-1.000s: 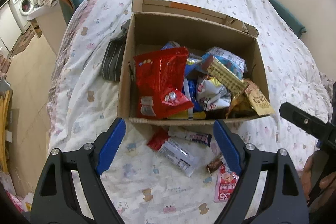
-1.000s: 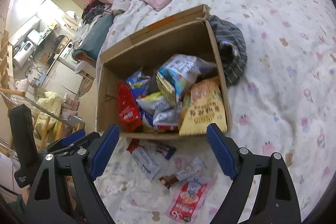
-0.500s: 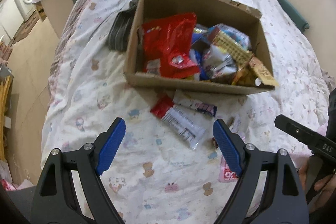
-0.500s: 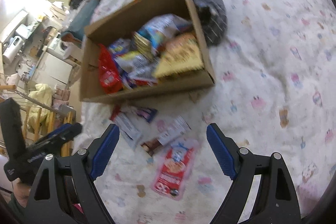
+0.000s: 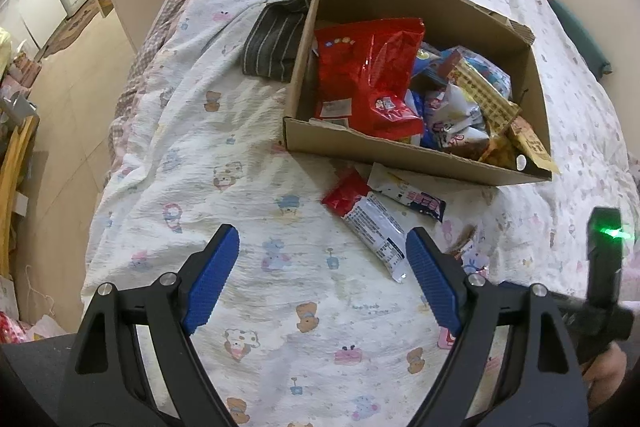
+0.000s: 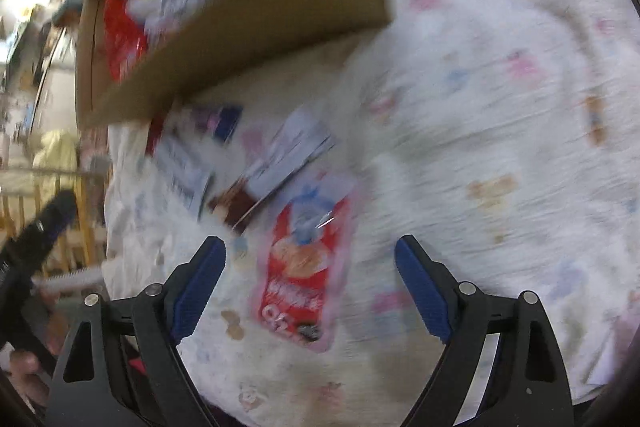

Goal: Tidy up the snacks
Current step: 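Grasp the pink pouch with the right tool while the left tool grasps the red-white bar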

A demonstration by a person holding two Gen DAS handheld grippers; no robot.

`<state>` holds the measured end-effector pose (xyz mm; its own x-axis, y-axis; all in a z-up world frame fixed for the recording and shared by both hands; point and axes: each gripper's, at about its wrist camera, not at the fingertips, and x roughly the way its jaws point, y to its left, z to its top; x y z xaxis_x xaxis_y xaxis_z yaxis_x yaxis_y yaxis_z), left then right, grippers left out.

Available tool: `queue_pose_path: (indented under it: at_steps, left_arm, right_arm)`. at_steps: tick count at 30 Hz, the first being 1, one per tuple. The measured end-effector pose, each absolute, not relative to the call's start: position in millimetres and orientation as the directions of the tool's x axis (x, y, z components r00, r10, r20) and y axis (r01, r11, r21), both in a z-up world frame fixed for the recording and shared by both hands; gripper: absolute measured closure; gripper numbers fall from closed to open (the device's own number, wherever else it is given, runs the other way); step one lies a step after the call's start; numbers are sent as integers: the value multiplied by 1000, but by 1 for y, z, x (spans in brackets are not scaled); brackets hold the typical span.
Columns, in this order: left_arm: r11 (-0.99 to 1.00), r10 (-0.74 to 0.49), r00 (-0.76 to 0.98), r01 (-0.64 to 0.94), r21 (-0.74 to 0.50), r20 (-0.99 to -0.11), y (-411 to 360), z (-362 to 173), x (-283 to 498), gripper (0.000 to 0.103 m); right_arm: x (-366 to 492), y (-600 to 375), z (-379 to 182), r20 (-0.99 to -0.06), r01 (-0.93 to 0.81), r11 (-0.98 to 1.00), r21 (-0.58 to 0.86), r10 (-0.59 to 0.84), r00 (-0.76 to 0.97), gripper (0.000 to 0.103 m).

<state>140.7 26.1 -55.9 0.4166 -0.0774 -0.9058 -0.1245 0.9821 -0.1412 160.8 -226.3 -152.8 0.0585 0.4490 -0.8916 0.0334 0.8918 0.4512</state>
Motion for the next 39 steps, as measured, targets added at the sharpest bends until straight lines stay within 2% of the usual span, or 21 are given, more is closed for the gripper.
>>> queue_pose_path:
  at_steps: [5, 7, 11, 13, 15, 17, 18, 24, 31, 36, 39]
  left_arm:
    - [980, -65, 403, -148, -135, -913, 32, -63, 144, 20]
    - [979, -61, 396, -156, -133, -916, 35, -65, 143, 20]
    - [977, -56, 388, -169, -130, -920, 39, -68, 142, 20]
    - [975, -60, 385, -175, -137, -921, 39, -69, 143, 20]
    - [974, -65, 384, -176, -142, -921, 37, -68, 144, 20]
    - [974, -72, 384, -171, -148, -920, 33, -68, 145, 20]
    - [974, -73, 384, -169, -148, -920, 31, -67, 146, 20]
    - [972, -81, 362, -179, -154, -929, 21, -72, 151, 20]
    - [965, -70, 326, -217, -147, -943, 13, -87, 164, 20]
    - [937, -69, 335, -303, -177, -940, 4, -104, 176, 20]
    - [904, -124, 301, -359, -233, -946, -4, -124, 185, 21]
  right_arm:
    - [162, -188, -166, -958, -66, 957, 282, 285, 42, 11]
    - [161, -177, -171, -971, -107, 967, 230, 236, 47, 6]
    - [153, -163, -176, -983, -189, 972, 142, 162, 91, 9]
    - [150, -165, -171, -982, -205, 970, 131, 156, 109, 33]
    - [146, -171, -165, -977, -192, 970, 151, 176, 119, 42]
    - [143, -186, -159, -959, -151, 959, 239, 258, 121, 51]
    - [143, -188, -154, -952, -142, 955, 262, 280, 125, 63]
    - [129, -216, -134, -902, -104, 912, 396, 408, 140, 68]
    - [134, -253, -108, -866, -83, 894, 441, 448, 223, 68]
    - [134, -272, -93, -833, -77, 878, 472, 473, 288, 68]
    - [137, -280, -86, -831, -76, 879, 471, 471, 298, 68]
